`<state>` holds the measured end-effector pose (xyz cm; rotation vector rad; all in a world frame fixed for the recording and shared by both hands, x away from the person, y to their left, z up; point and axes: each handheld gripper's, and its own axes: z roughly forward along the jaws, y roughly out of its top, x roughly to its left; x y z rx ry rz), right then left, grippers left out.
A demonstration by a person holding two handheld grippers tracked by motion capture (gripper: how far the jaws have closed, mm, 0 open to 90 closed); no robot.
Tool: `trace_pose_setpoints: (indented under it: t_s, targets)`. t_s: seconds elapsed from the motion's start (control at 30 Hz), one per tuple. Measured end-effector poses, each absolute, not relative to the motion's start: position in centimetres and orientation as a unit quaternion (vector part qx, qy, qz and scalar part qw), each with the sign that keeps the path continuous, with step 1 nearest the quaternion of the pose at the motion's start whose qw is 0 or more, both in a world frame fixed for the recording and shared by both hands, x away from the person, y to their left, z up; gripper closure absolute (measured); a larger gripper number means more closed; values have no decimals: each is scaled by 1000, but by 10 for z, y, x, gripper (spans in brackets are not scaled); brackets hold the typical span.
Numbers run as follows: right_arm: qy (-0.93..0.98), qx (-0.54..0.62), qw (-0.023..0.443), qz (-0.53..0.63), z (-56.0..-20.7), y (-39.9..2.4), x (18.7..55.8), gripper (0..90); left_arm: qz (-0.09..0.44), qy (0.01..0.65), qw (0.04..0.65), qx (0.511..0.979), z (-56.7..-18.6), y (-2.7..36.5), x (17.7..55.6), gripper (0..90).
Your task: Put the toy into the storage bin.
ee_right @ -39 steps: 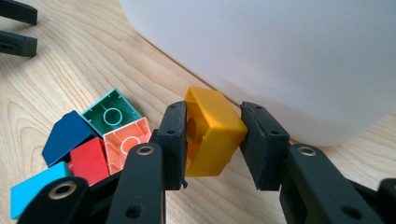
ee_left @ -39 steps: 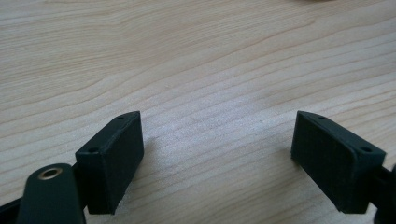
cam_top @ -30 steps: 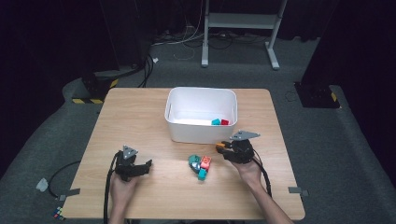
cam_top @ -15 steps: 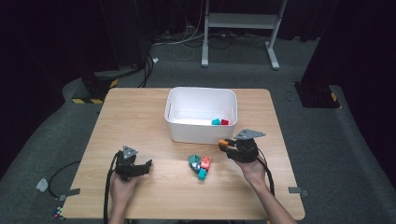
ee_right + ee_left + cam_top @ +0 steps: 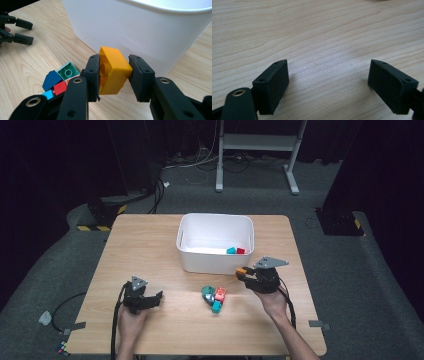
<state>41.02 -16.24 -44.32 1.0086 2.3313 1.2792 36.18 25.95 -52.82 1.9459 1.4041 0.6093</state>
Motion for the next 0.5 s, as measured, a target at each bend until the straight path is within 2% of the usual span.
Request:
trace_pose_setpoints:
  t_s: [0.5]
  targets:
    - [799, 364, 147, 456, -426, -162, 411, 624, 232, 536, 327, 743, -528, 259, 361, 173]
